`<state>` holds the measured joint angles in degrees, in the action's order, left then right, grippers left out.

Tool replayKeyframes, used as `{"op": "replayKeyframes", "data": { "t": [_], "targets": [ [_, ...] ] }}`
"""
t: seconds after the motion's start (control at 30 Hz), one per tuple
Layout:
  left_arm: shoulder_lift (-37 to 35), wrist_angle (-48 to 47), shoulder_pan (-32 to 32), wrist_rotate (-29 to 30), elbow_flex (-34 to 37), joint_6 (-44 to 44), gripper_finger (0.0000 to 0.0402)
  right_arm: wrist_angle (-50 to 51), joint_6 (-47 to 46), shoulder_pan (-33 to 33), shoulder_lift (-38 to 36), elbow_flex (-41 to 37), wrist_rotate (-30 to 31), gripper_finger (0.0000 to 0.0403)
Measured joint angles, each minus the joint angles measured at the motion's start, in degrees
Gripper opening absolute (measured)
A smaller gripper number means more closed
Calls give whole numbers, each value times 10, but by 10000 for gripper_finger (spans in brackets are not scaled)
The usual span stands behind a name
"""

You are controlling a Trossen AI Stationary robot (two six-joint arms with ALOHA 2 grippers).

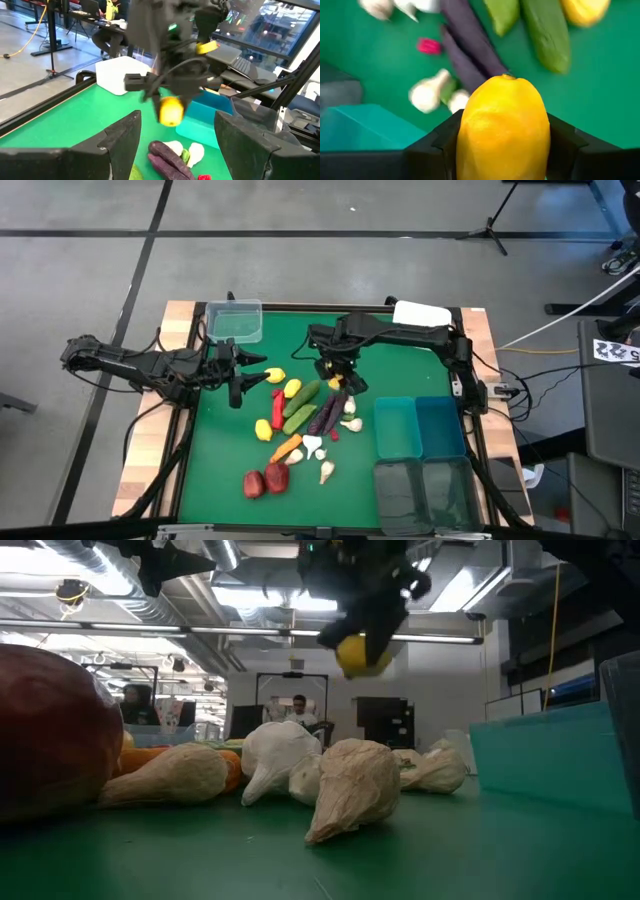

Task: Sort produce into baskets
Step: Put the lemon into the right black bin

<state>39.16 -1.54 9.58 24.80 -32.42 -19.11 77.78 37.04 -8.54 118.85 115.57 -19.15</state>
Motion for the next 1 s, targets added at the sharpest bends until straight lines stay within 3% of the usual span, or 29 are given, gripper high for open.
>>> {"op": "replayKeyframes", "data": {
  "t": [0.17, 0.33, 0.5, 0.6, 0.83, 0.9, 1.0],
  "targets": [
    [0, -18, 0, 0, 0, 0, 247, 24, -26, 52, -52, 1, -9, 196],
    [0, -26, 0, 0, 0, -3, 247, 65, -126, 129, -112, -2, -11, 197],
    [0, -25, 0, 0, 0, -3, 247, 87, -277, 248, -173, -2, 36, 197],
    [0, -25, 0, 0, 0, -4, 247, 90, -409, 337, -208, -2, 108, 197],
    [0, -21, 0, 0, 0, -4, 247, 103, -741, 566, -232, -2, 366, 197],
    [0, -21, 0, 0, 0, -4, 247, 108, -824, 611, -232, -17, 410, 197],
    [0, -21, 0, 0, 0, -11, 247, 125, -952, 646, -232, -61, 426, 197]
  ]
}}
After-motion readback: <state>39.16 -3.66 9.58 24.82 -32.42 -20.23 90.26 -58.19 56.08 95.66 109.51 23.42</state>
